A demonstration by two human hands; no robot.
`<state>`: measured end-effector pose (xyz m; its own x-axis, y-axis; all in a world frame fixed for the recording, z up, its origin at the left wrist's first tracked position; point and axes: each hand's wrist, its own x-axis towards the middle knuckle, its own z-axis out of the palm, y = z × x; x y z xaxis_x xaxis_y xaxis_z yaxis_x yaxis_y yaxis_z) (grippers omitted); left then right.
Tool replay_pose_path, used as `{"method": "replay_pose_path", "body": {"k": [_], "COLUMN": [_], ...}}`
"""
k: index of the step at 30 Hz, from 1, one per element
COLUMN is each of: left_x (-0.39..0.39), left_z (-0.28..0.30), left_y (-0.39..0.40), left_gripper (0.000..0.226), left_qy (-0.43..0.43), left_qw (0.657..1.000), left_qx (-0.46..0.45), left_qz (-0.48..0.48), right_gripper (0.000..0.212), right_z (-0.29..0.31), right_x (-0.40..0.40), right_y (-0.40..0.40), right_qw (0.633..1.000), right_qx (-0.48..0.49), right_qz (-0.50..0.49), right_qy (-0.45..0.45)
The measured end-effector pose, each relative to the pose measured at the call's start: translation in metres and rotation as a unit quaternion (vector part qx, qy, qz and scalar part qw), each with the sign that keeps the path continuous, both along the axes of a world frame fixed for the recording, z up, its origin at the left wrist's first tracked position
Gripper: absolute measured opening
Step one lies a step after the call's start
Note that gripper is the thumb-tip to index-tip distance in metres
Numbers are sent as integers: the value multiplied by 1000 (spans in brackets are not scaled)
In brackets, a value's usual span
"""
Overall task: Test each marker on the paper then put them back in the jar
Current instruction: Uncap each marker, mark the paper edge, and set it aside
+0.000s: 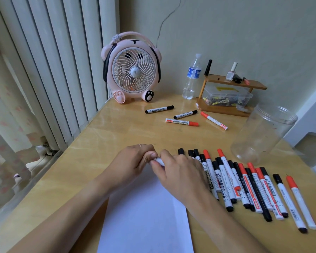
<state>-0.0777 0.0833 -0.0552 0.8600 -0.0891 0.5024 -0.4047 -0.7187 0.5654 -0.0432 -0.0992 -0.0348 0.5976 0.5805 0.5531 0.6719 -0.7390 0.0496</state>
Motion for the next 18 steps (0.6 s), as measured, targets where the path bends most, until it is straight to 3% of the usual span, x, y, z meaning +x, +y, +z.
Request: {"method": "replay_pose_path", "body": {"k": [6, 9, 11, 13, 15, 18], "left_x": [-1, -2, -2, 1, 6, 10], "left_z": [5, 8, 4, -2, -9, -17], "left_y": [5, 22, 28, 24, 15, 5], "left_gripper": [44, 43, 43, 33, 17, 6], "left_qy": [-49, -67, -55, -17, 13, 19], "left_qw": [998, 995, 995, 996, 995, 993], "left_qx": [8, -17, -27, -4, 22, 66], "left_qz": [24, 72, 84, 88, 92, 95], "right_gripper": [52, 52, 50, 39, 14, 54], "right_z": [6, 14, 17, 14, 14, 20], "right_x": [3, 16, 23, 28, 28, 22], "right_y": [-6, -29, -40, -43, -42, -38], "right_qw": [999, 995, 984, 963, 955, 917], "right_qx": [39, 85, 124, 184, 205, 275], "right_qz": [-20, -32, -10, 29, 42, 66], "right_qy": [2, 48, 127, 194, 209, 279]}}
